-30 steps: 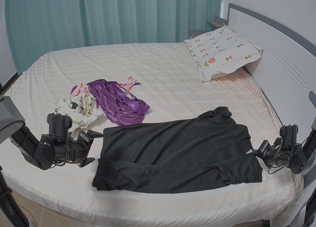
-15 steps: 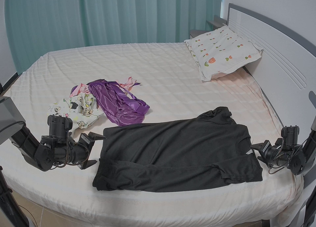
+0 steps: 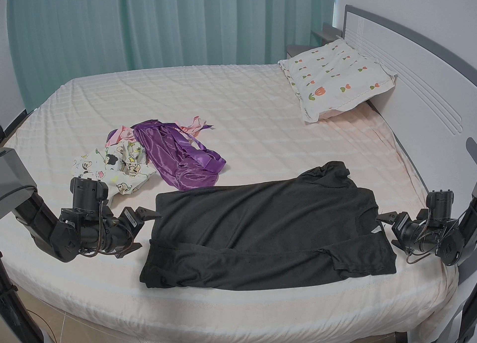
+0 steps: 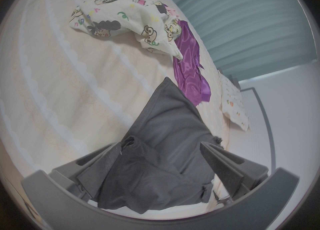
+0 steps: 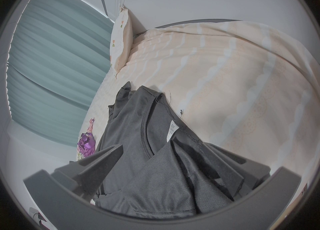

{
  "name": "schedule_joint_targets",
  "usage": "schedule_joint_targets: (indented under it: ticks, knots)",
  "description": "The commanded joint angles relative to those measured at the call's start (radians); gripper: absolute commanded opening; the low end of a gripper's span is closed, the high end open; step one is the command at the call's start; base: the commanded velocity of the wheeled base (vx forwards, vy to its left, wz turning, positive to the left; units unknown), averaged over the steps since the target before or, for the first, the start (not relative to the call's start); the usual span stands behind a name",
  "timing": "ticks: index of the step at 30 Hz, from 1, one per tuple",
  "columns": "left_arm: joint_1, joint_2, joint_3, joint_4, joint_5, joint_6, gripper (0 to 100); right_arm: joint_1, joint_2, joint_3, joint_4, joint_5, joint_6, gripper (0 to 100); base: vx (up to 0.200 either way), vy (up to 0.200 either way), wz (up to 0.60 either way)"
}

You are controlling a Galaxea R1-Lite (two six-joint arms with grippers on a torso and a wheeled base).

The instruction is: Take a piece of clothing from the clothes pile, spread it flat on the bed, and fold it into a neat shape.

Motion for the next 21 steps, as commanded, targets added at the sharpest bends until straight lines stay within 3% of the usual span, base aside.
schedule_joint_targets:
  ticks: [1,8,21]
  knots:
    - [-0.004,-0.001,0.042,-0.001,-0.003,0.072,100,0.001,-0.001,0.001,-0.001,0.000,-0.002,100,0.000,0.000,0.00]
    - [-0.036,0.073,0.045,-0.070,-0.003,0.191,100,0.007,-0.007,0.004,-0.001,0.000,-0.004,100,0.000,0.000,0.00]
    - [-0.035,0.149,0.038,-0.162,0.006,0.238,100,0.012,-0.007,0.013,0.001,-0.001,-0.013,100,0.000,0.000,0.00]
